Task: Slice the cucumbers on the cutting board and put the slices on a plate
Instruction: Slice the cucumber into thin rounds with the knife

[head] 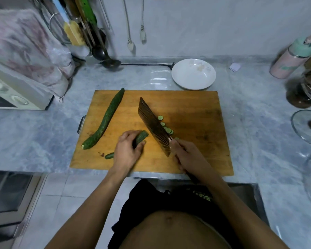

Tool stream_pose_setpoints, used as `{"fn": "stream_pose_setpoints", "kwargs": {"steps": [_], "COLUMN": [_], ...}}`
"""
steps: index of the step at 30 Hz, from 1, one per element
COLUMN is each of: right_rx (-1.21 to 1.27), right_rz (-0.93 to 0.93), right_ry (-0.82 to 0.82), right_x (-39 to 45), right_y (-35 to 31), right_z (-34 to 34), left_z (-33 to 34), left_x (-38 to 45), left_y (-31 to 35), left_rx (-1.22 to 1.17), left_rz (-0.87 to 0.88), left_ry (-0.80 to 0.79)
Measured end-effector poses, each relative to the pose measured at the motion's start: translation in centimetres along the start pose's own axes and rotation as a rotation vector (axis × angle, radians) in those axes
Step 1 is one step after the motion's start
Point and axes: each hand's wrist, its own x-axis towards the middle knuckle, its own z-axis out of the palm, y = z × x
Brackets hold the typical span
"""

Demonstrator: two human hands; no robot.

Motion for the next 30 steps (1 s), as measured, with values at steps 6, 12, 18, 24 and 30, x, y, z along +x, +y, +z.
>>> {"fn": "stream_pose_setpoints", "kwargs": {"steps": [6, 12, 18, 24, 30], "right_rx": [0.061, 0.159, 0.065, -0.128, -0.204], "right_rz": [0.095, 0.203, 0.163, 0.059, -0.016], "right_ry": [-0.031, -0.009, 0.044, 0.056, -0.023], "right_x": [0.6, 0.4, 1.4, 1.9, 0.7], "right_y": [0.0, 0.4, 0.4, -0.2, -0.7], "right_z": [0.6, -1.2, -4.6, -4.5, -1.9], "left_z": [0.3, 0.6, 1.6, 3.4, 4.0], "left_x": [-0.3, -0.8, -0.9, -0.1, 0.2], "left_y": [-0.6, -0.6, -0.1, 1.0, 0.1], "left_rx": [0.050, 0.058, 0.006, 0.095, 0.227], "left_rz": [-0.158, -0.089, 0.073, 0.133, 0.175], "left_ry": [0.083, 0.094, 0.110, 0.162, 0.166]}}
